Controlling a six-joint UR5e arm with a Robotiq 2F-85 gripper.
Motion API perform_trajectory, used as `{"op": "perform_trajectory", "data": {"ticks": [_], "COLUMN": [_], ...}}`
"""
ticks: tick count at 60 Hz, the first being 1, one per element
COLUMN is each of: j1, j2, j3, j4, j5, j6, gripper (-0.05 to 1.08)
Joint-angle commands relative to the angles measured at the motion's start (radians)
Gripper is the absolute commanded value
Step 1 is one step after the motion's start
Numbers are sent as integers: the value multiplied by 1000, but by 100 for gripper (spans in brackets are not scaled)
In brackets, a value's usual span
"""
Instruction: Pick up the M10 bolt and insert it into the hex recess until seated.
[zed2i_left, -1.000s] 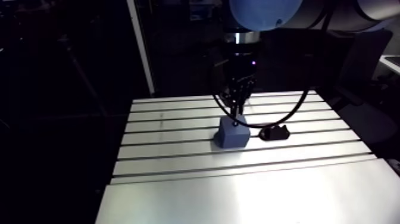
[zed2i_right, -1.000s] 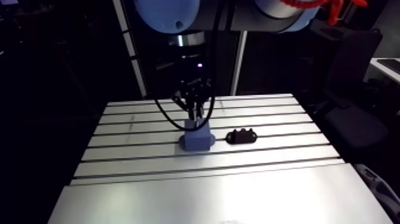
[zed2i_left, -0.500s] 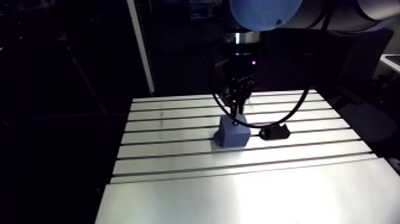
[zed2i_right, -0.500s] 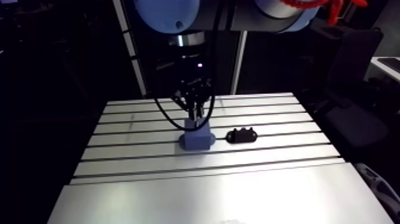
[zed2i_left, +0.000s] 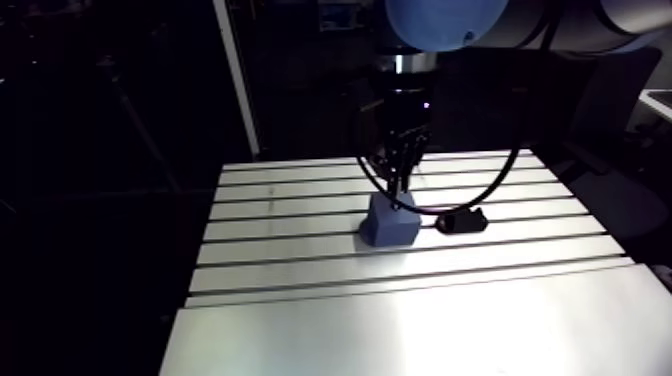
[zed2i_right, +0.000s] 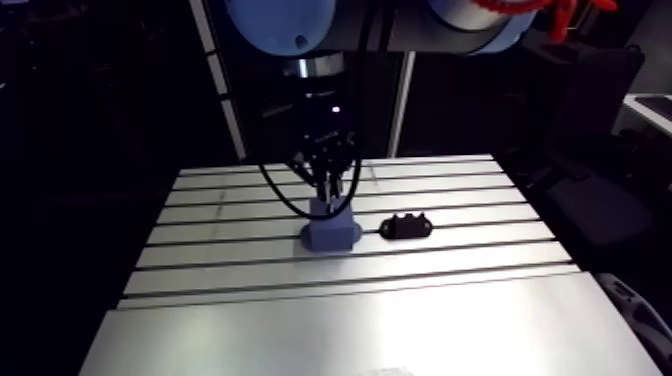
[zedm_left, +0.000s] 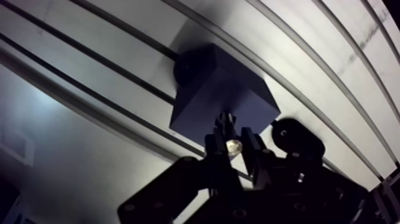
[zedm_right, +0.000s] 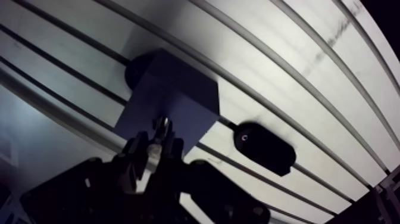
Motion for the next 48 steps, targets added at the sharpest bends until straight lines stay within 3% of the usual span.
{"op": "perform_trajectory", "data": {"ticks": [1, 48], "j1": [0, -2], "j2": [2, -4], "j3": [3, -2], "j4": [2, 8], "j5": [0, 3], "j6": [0, 0], "gripper": [105, 106]}}
